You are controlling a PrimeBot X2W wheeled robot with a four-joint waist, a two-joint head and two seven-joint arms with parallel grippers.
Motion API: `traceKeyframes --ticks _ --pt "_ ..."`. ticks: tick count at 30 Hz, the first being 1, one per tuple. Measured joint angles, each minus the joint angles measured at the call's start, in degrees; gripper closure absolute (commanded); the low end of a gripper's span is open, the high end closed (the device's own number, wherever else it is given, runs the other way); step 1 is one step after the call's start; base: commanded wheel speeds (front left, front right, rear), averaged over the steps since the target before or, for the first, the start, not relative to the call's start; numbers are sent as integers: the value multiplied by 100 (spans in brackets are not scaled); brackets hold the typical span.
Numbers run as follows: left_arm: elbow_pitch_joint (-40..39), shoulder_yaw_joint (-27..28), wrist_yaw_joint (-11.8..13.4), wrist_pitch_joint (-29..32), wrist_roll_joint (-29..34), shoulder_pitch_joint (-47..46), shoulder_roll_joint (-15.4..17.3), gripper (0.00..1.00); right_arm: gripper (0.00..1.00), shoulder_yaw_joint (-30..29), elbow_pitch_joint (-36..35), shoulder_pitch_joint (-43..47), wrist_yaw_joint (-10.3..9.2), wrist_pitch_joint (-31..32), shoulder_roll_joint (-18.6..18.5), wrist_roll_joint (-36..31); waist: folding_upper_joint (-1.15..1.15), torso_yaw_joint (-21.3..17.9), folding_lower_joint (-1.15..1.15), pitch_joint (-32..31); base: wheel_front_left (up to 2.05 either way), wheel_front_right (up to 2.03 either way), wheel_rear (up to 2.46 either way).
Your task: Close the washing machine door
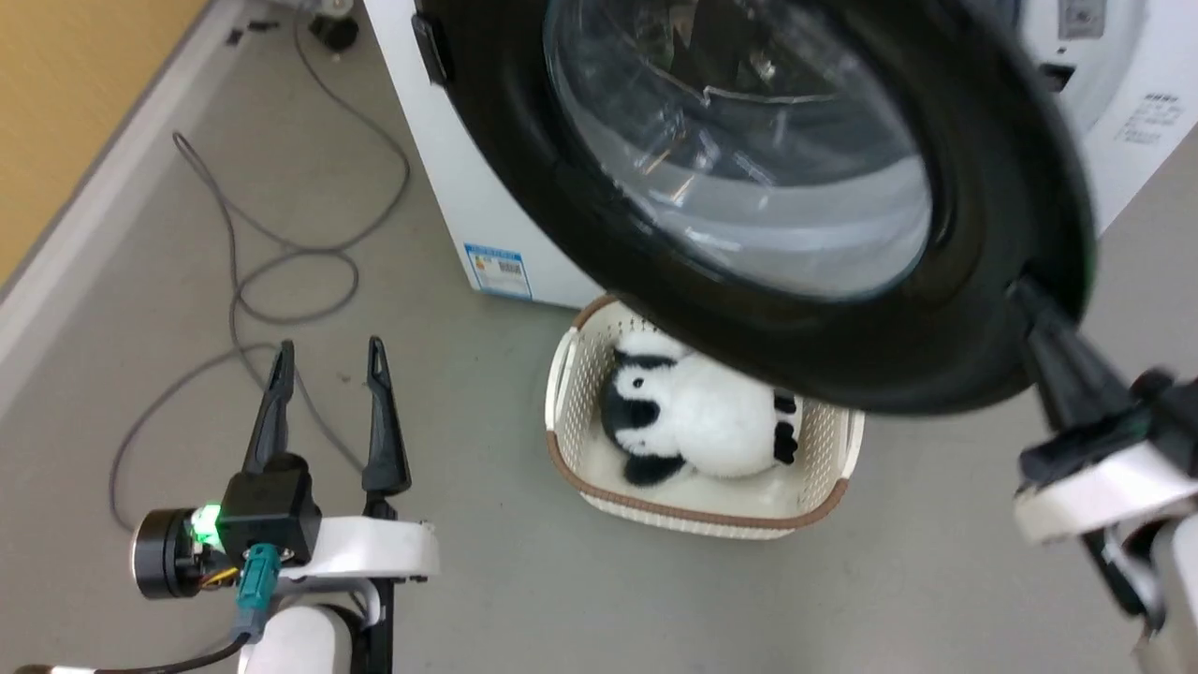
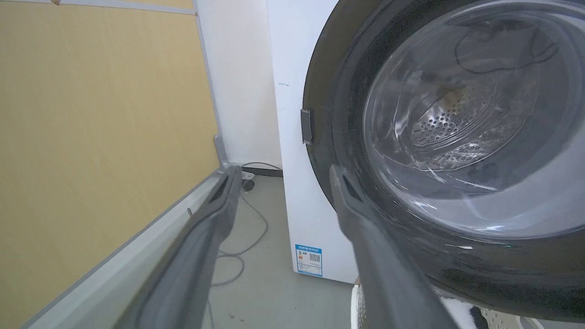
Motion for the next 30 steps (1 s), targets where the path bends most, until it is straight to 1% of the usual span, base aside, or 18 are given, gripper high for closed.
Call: traceKeyframes --ticks 5,16,23,30 --pt "-62 -36 43 1 -34 -148 -14 0 100 -316 453 -611 -1 1 -32 -141 0 27 0 295 0 0 0" --pt "-89 -71 79 1 -91 -462 -21 0 100 -602 1393 -2106 -1 1 -174 -601 0 50 0 907 0 0 0" --pt "-104 -98 81 0 -99 -559 -24 0 100 -844 2190 -2856 -1 0 -169 -816 0 86 0 1058 0 0 0" --pt "-104 -146 132 1 -151 -589 -25 0 100 -1083 2674 -3194 0 1 -108 -1046 0 140 0 1111 0 0 0"
